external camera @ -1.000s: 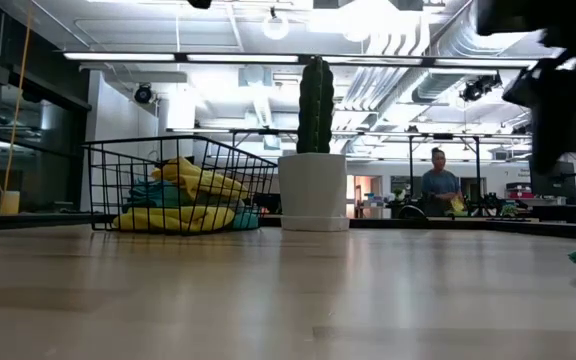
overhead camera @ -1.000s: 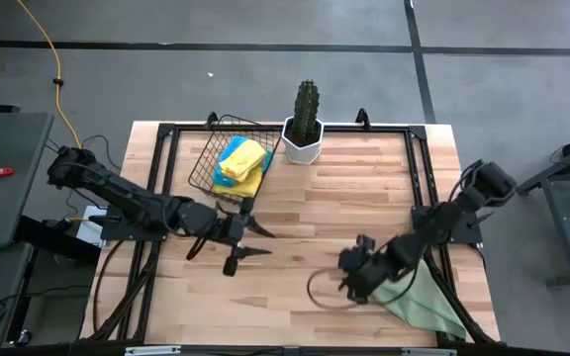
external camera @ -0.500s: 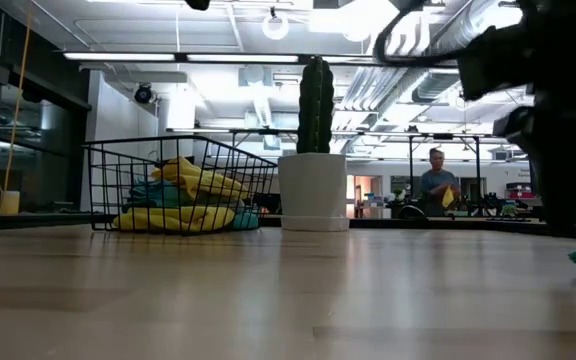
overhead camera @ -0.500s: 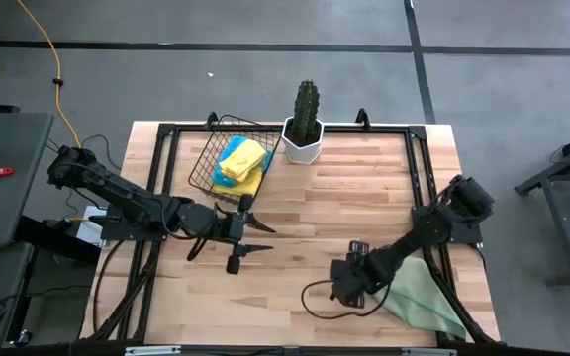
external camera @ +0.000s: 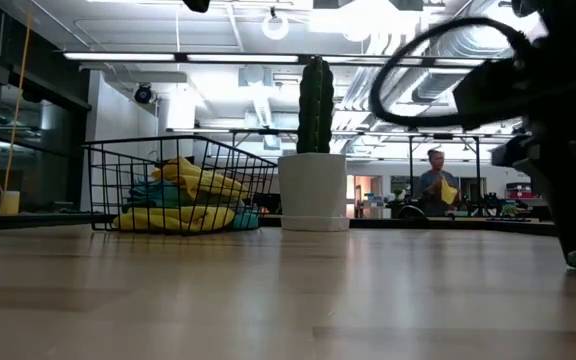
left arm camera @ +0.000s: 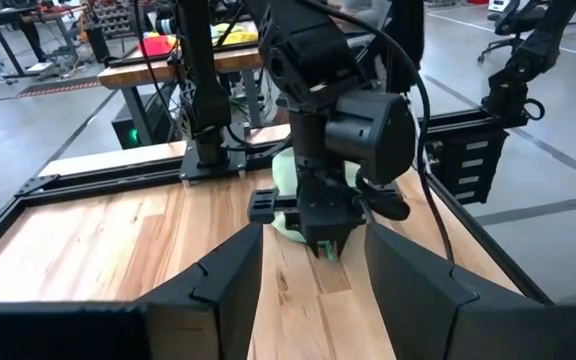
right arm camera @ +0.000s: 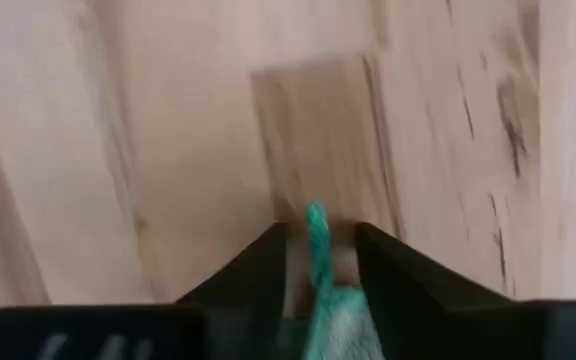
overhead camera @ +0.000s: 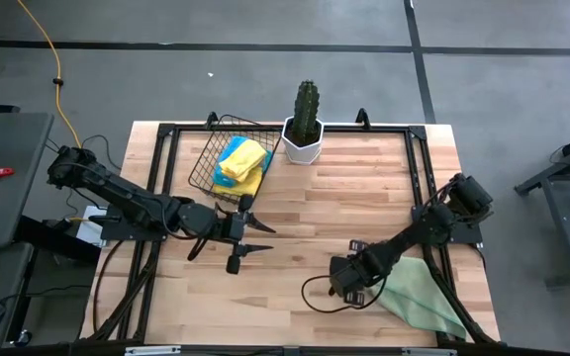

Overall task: Fold microfiber towels
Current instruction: Fold the green microfiber towel on the table

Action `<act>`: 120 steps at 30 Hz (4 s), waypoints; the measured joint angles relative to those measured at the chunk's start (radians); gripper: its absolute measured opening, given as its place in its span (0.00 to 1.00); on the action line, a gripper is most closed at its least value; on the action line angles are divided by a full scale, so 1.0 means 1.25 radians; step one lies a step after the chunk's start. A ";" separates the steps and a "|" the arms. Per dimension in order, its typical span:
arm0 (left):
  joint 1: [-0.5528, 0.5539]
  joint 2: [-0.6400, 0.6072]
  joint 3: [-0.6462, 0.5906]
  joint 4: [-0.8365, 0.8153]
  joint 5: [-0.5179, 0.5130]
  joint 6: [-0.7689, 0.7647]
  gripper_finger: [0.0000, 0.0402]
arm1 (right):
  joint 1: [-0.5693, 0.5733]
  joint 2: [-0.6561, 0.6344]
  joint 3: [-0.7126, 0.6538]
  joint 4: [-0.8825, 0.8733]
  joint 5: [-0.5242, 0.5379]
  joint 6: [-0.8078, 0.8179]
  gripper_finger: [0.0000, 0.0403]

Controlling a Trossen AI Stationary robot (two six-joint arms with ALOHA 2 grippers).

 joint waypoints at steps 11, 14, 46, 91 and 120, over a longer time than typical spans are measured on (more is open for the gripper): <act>0.000 0.000 0.000 -0.030 0.000 0.000 0.41 | -0.068 -0.035 0.045 0.051 0.104 -0.212 0.03; 0.000 0.000 0.000 -0.050 0.000 0.000 0.41 | -0.096 -0.064 0.045 0.067 0.132 -0.247 0.01; 0.000 0.000 0.000 -0.054 -0.018 0.000 0.42 | 0.002 -0.001 0.043 -0.040 -0.014 -0.083 0.43; 0.000 0.053 0.000 -0.174 -0.038 0.003 0.42 | -0.197 -0.028 -0.064 0.804 0.189 -0.613 0.00; 0.023 0.120 0.000 -0.065 0.022 0.038 0.41 | -0.215 -0.092 -0.063 0.825 0.158 -0.685 0.00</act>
